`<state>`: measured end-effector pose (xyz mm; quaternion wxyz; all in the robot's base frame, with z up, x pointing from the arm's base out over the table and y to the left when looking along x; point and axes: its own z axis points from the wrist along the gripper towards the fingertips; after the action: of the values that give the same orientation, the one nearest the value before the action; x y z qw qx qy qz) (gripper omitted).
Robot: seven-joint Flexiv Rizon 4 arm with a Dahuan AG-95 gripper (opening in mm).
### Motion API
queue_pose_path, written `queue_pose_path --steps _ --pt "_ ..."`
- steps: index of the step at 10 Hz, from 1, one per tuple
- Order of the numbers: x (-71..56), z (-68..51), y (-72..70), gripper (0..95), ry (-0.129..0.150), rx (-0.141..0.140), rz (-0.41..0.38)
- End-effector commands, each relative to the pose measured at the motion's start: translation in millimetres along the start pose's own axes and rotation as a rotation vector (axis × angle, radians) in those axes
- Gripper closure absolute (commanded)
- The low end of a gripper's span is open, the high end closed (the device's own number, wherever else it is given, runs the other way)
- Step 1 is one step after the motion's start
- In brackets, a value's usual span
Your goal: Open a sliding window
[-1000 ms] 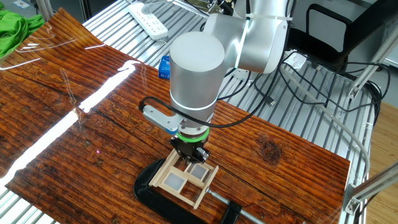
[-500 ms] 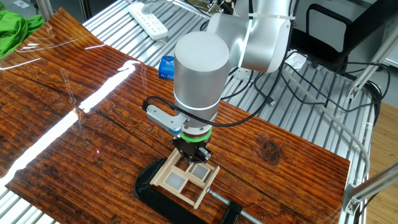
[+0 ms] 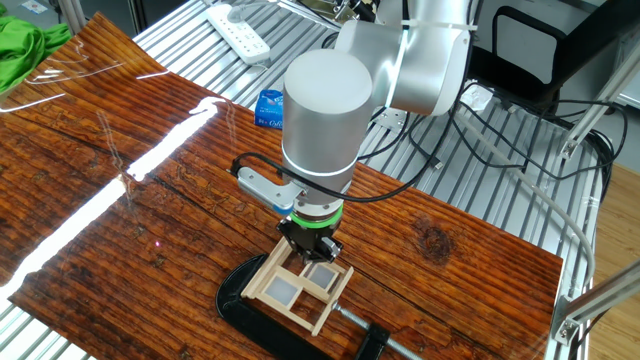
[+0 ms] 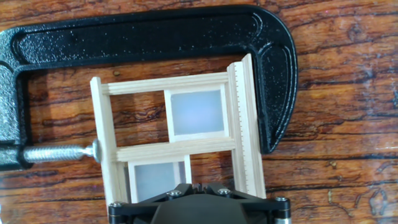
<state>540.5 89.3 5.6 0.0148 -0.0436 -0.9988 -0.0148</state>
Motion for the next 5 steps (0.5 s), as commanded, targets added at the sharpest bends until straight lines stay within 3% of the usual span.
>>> queue_pose_path --steps 1,5 --pt "-0.2 -0.2 1.6 95.0 -0.001 -0.001 0.008" --pt "0.5 -0.1 7.8 95.0 -0.002 -0.004 0.029"
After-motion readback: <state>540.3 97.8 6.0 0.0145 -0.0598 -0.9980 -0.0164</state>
